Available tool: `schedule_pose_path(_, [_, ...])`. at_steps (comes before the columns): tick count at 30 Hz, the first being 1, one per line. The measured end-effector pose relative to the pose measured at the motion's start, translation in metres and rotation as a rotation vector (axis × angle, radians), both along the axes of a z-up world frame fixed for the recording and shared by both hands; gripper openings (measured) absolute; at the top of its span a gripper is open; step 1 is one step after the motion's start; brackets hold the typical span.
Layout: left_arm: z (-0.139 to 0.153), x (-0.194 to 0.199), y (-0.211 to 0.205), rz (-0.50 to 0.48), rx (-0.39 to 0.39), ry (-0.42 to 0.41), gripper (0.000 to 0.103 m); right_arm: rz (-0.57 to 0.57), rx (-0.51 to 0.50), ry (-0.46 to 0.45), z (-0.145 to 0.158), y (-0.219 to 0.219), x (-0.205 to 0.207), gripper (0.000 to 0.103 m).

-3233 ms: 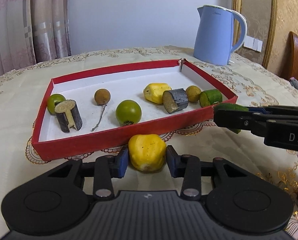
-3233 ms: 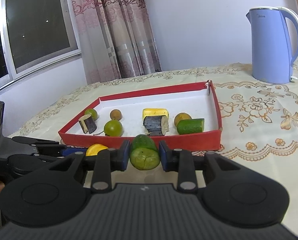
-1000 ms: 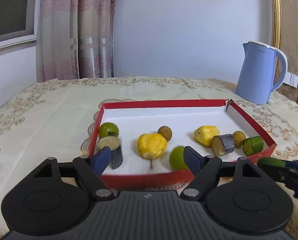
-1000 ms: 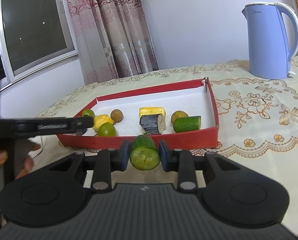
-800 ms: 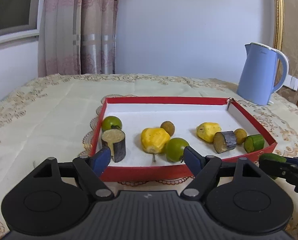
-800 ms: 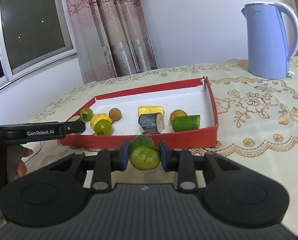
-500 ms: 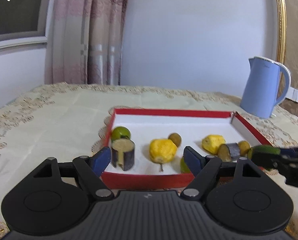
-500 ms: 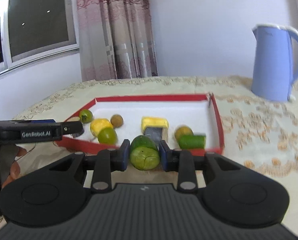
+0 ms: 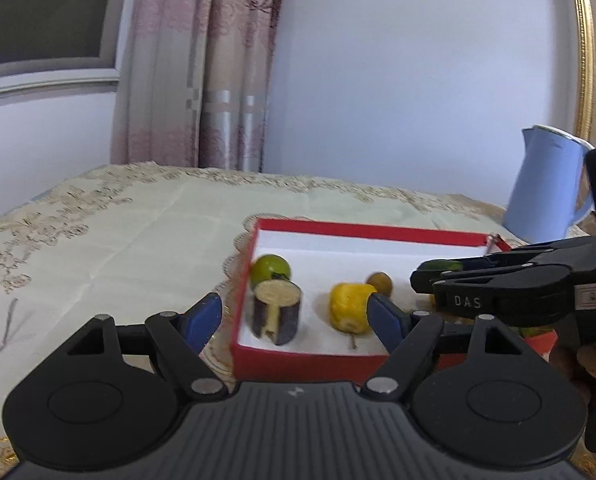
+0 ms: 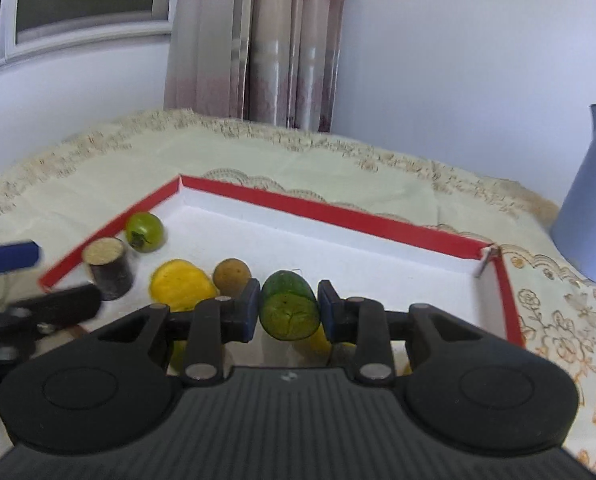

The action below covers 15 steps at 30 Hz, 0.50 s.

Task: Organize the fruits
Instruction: 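Carry the green cucumber chunk into the red tray and open the right tool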

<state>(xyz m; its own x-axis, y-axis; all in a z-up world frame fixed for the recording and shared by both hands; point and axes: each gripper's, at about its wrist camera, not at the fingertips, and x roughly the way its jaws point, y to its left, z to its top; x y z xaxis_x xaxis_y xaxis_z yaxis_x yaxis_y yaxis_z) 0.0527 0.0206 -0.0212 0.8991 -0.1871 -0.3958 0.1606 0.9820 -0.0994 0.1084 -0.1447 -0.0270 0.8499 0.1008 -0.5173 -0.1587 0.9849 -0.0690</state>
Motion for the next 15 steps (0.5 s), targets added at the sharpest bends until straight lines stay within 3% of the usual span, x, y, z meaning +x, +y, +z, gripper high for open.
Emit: schedule_pose_path(15, [-0.001,0.003,0.000,0.019,0.014,0.003,0.080,-0.032,-0.091,0.007,-0.004,0.022,0.034,0.029])
